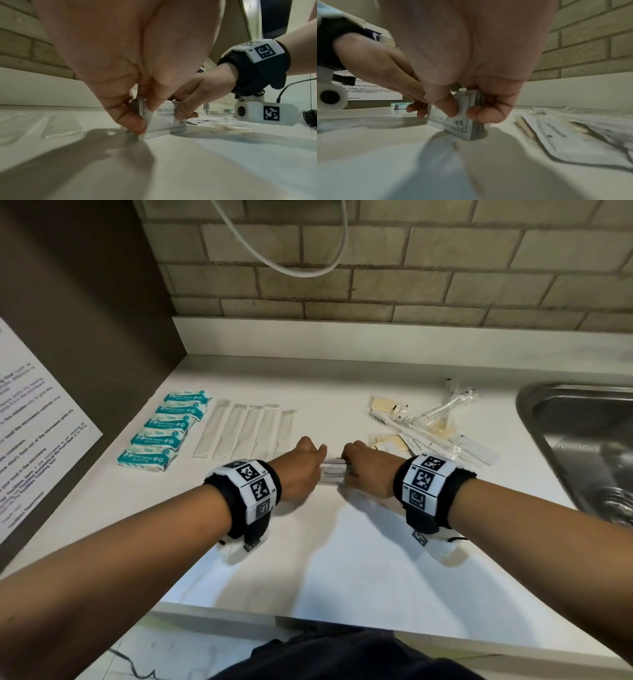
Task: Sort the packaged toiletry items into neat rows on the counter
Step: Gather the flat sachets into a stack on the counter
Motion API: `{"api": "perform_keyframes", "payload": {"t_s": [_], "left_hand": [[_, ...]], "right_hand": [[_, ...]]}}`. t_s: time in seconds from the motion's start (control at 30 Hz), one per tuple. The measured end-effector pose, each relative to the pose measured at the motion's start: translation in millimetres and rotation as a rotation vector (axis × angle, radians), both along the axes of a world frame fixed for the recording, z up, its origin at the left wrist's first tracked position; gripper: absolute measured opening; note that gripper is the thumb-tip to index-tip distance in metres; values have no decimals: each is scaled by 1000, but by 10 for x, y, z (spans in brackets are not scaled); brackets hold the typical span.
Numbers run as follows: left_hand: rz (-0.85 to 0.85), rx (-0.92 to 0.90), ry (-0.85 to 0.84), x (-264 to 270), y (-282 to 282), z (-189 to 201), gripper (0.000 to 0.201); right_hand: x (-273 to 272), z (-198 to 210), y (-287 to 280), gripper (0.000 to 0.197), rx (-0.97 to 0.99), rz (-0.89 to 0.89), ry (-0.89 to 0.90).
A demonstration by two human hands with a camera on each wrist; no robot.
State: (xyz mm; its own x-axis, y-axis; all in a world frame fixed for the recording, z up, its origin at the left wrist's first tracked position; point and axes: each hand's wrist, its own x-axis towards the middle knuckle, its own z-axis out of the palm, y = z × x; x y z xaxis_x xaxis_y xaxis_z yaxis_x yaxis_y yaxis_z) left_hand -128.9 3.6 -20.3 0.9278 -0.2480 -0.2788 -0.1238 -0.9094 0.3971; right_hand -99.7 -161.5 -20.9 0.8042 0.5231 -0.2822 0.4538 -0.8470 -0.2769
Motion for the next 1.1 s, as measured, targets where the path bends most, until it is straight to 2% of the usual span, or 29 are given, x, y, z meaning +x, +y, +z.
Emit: {"api": "perform_keyframes", "payload": {"t_s": [0.13,0.23,0.33,0.57,0.77,0.93,1.1], "left_hand": [[22,-42,-37,-14,77,-6,38],[41,-57,-122,-31,120,4,39],[42,-62,-164,-21,142,49,32],[1,-24,-159,45,151,68,24],[97,-103,-157,190,159,137,24],[147,-87,-112,316,172,147,26],[158,-77,-29,412,172,152,27]], "right_hand": [[-6,32,-51,38,96,-42,25],[4,51,-69,33,102,-61,40],[30,101,-80,28,86,-58,43],[89,145,-61,30,80,-63,47],[175,191,-52,34,201,-162,84],[258,147,-40,37,485,-374,369],[306,127,37,23,478,-409,417]]}}
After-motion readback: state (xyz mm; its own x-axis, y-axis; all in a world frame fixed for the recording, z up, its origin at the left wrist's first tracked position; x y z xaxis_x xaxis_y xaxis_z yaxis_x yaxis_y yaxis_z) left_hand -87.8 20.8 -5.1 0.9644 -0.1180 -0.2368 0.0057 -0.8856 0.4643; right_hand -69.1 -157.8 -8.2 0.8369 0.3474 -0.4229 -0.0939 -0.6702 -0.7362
